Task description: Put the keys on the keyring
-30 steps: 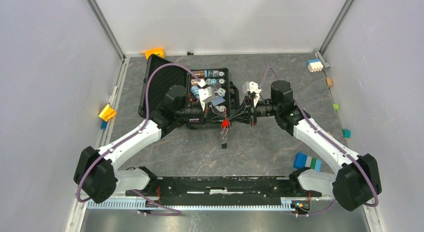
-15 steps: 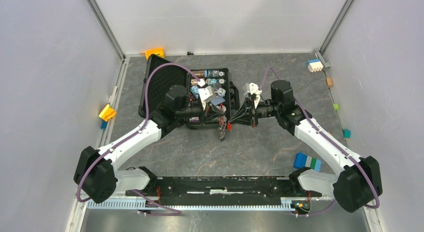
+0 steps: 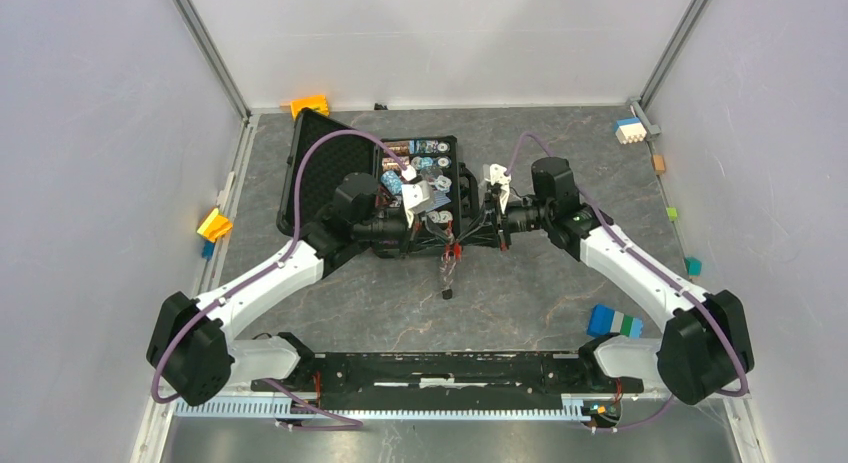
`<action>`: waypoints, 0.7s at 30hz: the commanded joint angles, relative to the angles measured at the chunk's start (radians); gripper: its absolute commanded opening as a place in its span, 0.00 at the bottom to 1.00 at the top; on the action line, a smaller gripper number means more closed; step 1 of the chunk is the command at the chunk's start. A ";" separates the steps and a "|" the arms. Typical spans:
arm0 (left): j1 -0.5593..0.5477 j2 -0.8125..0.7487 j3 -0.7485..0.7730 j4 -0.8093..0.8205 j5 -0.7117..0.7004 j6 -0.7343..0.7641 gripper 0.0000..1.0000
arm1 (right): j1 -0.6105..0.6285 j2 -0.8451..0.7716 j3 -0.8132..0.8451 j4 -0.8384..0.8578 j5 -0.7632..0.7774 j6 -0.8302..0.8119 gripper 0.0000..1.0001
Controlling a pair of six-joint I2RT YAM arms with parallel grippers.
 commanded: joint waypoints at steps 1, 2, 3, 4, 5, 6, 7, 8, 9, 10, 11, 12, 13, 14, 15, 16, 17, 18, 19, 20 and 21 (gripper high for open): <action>-0.004 -0.036 0.018 0.040 0.085 0.026 0.02 | -0.006 0.012 0.077 -0.117 -0.026 -0.173 0.00; -0.004 -0.036 0.019 0.040 0.100 0.019 0.02 | -0.006 0.011 0.080 -0.133 -0.026 -0.205 0.00; -0.005 -0.035 0.020 0.040 0.110 0.013 0.02 | -0.007 0.008 0.082 -0.148 -0.026 -0.233 0.00; -0.004 -0.036 0.021 0.040 0.115 0.007 0.02 | -0.006 0.005 0.083 -0.158 -0.024 -0.251 0.00; -0.004 -0.037 0.022 0.040 0.119 0.000 0.02 | -0.006 0.002 0.086 -0.170 -0.022 -0.273 0.00; -0.004 -0.037 0.021 0.040 0.121 -0.005 0.02 | -0.006 -0.001 0.091 -0.184 -0.019 -0.293 0.00; -0.004 -0.038 0.021 0.039 0.121 -0.011 0.02 | -0.007 -0.005 0.096 -0.198 -0.016 -0.311 0.00; -0.004 -0.040 0.021 0.037 0.121 -0.019 0.02 | -0.006 -0.010 0.099 -0.207 -0.008 -0.325 0.00; -0.004 -0.039 0.021 0.036 0.119 -0.025 0.02 | -0.007 -0.018 0.098 -0.205 -0.001 -0.328 0.00; -0.004 -0.040 0.022 0.036 0.117 -0.036 0.02 | -0.006 -0.027 0.097 -0.204 0.011 -0.333 0.00; -0.003 -0.039 0.023 0.035 0.109 -0.052 0.02 | -0.007 -0.036 0.091 -0.194 0.016 -0.332 0.00; -0.004 -0.037 0.029 0.031 0.099 -0.067 0.02 | -0.007 -0.047 0.086 -0.184 0.023 -0.326 0.00; -0.004 -0.033 0.035 0.024 0.089 -0.079 0.02 | -0.006 -0.057 0.078 -0.176 0.032 -0.321 0.00; -0.004 -0.029 0.042 0.018 0.078 -0.094 0.02 | -0.006 -0.073 0.070 -0.160 0.040 -0.313 0.00; -0.004 -0.025 0.050 0.013 0.067 -0.111 0.02 | -0.007 -0.087 0.060 -0.149 0.053 -0.307 0.00; -0.005 -0.023 0.058 0.005 0.058 -0.121 0.02 | -0.006 -0.099 0.052 -0.134 0.063 -0.300 0.00; -0.004 -0.018 0.065 0.002 0.051 -0.144 0.02 | -0.007 -0.114 0.040 -0.115 0.070 -0.285 0.00; -0.004 -0.013 0.071 -0.002 0.047 -0.164 0.02 | -0.007 -0.124 0.032 -0.096 0.085 -0.271 0.00; -0.004 -0.008 0.076 -0.002 0.042 -0.178 0.02 | -0.006 -0.134 0.023 -0.077 0.094 -0.256 0.00; -0.005 -0.003 0.082 -0.002 0.040 -0.195 0.02 | -0.006 -0.140 0.019 -0.064 0.102 -0.241 0.00; -0.003 0.002 0.086 -0.001 0.037 -0.207 0.02 | -0.006 -0.141 0.017 -0.057 0.107 -0.230 0.00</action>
